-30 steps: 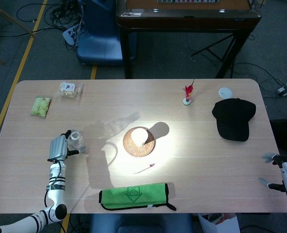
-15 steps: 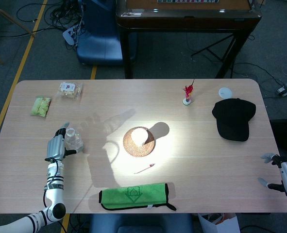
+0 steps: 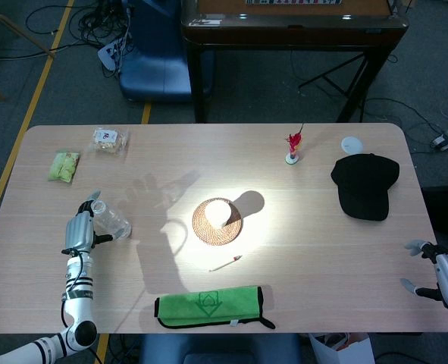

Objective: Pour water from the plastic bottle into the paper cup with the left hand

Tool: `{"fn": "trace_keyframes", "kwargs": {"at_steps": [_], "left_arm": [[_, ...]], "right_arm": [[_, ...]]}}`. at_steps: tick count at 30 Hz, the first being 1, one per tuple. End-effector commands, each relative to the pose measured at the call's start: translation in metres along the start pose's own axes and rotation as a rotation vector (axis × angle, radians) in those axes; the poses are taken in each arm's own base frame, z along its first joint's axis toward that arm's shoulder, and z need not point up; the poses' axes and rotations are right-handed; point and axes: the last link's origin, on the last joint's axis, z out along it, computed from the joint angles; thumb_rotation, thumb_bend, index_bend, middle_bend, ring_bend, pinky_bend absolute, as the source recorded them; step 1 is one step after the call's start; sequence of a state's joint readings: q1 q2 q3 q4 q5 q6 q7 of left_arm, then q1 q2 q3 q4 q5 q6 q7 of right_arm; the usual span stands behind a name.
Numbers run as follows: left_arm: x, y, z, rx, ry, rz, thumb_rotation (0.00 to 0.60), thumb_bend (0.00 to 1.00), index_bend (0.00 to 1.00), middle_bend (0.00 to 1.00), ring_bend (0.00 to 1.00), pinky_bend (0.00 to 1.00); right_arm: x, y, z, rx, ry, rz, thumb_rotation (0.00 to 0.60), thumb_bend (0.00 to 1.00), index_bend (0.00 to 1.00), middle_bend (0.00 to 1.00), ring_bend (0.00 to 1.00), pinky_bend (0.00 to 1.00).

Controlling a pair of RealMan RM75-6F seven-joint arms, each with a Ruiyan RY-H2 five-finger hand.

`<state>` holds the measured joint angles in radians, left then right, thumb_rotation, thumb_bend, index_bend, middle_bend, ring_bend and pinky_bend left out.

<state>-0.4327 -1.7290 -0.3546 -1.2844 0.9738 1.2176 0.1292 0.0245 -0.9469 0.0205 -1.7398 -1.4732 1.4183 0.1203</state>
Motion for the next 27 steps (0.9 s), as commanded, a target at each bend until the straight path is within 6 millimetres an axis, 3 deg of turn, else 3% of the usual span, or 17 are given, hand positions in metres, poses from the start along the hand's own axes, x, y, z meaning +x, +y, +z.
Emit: {"fn": "trace_keyframes", "kwargs": {"at_steps": [1, 17, 27], "left_arm": [[0.003, -0.001, -0.001, 0.003, 0.004, -0.004, 0.600, 0.04, 0.00, 0.11, 0.12, 0.27], [0.026, -0.003, -0.023, -0.003, -0.027, 0.024, 0.600, 0.04, 0.00, 0.11, 0.12, 0.27], [0.052, -0.023, -0.057, -0.073, -0.013, 0.251, 0.600, 0.03, 0.00, 0.10, 0.12, 0.26]], "right_arm": [[-0.001, 0.000, 0.000, 0.003, -0.002, -0.001, 0.600, 0.00, 0.37, 0.42, 0.40, 0.45], [-0.005, -0.003, 0.000, 0.013, -0.011, -0.011, 0.600, 0.00, 0.37, 0.42, 0.40, 0.45], [-0.005, -0.004, -0.001, 0.008, -0.007, -0.022, 0.600, 0.00, 0.37, 0.42, 0.40, 0.45]]}}
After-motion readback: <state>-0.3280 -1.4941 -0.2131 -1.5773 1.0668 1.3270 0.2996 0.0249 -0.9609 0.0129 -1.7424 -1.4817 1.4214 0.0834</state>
